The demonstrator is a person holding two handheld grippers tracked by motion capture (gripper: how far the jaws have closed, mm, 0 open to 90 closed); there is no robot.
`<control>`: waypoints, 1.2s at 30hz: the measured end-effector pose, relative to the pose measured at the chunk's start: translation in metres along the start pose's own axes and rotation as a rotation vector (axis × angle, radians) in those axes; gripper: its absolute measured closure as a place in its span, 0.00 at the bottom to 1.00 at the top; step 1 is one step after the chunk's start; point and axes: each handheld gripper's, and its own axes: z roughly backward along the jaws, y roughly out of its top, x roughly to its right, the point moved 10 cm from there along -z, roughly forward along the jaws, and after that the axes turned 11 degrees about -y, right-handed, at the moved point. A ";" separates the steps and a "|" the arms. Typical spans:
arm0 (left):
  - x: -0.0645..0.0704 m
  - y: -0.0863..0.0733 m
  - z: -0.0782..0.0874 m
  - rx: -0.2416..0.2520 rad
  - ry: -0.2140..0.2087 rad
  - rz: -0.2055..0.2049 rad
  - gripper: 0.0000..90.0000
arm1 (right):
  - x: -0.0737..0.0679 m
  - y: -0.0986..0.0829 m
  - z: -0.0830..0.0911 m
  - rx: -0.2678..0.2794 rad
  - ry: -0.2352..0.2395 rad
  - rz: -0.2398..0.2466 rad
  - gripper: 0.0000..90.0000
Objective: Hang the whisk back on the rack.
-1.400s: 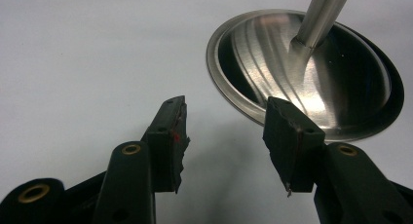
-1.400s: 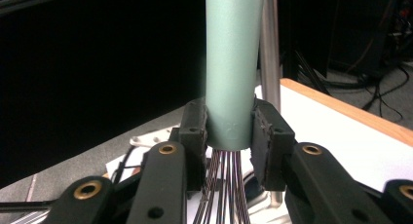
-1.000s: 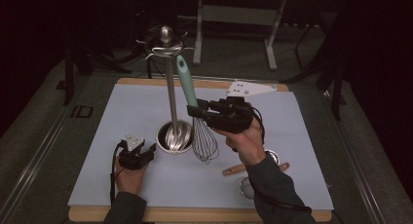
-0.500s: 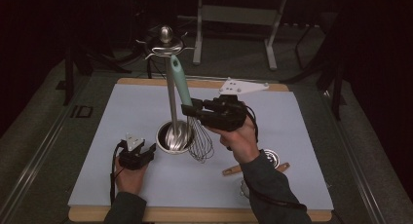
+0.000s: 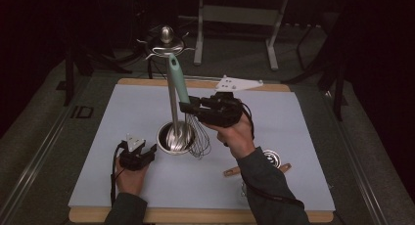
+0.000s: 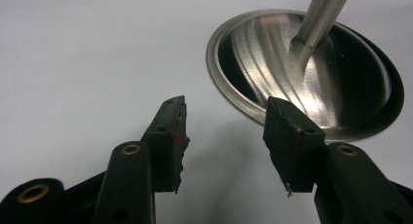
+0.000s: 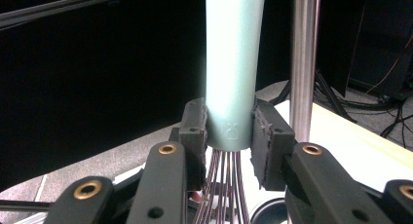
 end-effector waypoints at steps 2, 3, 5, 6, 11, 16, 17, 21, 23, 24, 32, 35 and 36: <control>0.000 0.000 0.000 -0.002 0.000 -0.001 0.57 | 0.002 -0.002 -0.003 -0.003 0.001 0.000 0.77; 0.000 0.000 0.000 -0.001 0.000 -0.001 0.57 | 0.002 -0.003 -0.004 -0.004 0.003 0.001 0.77; 0.000 0.000 0.000 0.000 0.000 0.000 0.57 | 0.003 -0.003 -0.006 -0.010 -0.002 0.004 0.77; 0.000 0.000 0.000 -0.001 0.000 0.000 0.57 | 0.003 -0.004 -0.008 -0.015 -0.009 0.010 0.77; 0.000 0.000 0.000 -0.001 0.000 0.000 0.57 | 0.002 -0.004 -0.014 -0.031 -0.033 0.028 0.75; 0.000 0.000 0.000 -0.001 -0.001 0.001 0.57 | 0.004 -0.006 -0.013 -0.041 -0.057 0.034 0.70; 0.000 0.000 0.000 -0.003 -0.001 0.000 0.57 | 0.004 -0.007 -0.012 -0.043 -0.059 0.034 0.70; 0.000 0.000 0.000 0.000 0.000 0.002 0.57 | 0.005 -0.006 -0.008 -0.043 -0.067 0.041 0.70; 0.000 0.000 0.000 0.000 -0.001 0.002 0.57 | 0.006 -0.007 -0.005 -0.049 -0.073 0.051 0.70; 0.000 0.000 0.000 0.000 -0.001 0.002 0.57 | 0.007 -0.008 -0.004 -0.058 -0.080 0.057 0.70; 0.000 0.000 0.000 -0.001 0.000 -0.001 0.57 | 0.024 -0.030 0.002 -0.177 -0.175 0.139 0.70; 0.000 0.000 0.000 -0.001 0.000 0.000 0.57 | 0.029 -0.039 0.003 -0.208 -0.193 0.153 0.70; 0.000 0.000 0.000 0.000 -0.001 -0.001 0.57 | 0.030 -0.042 0.004 -0.214 -0.197 0.160 0.69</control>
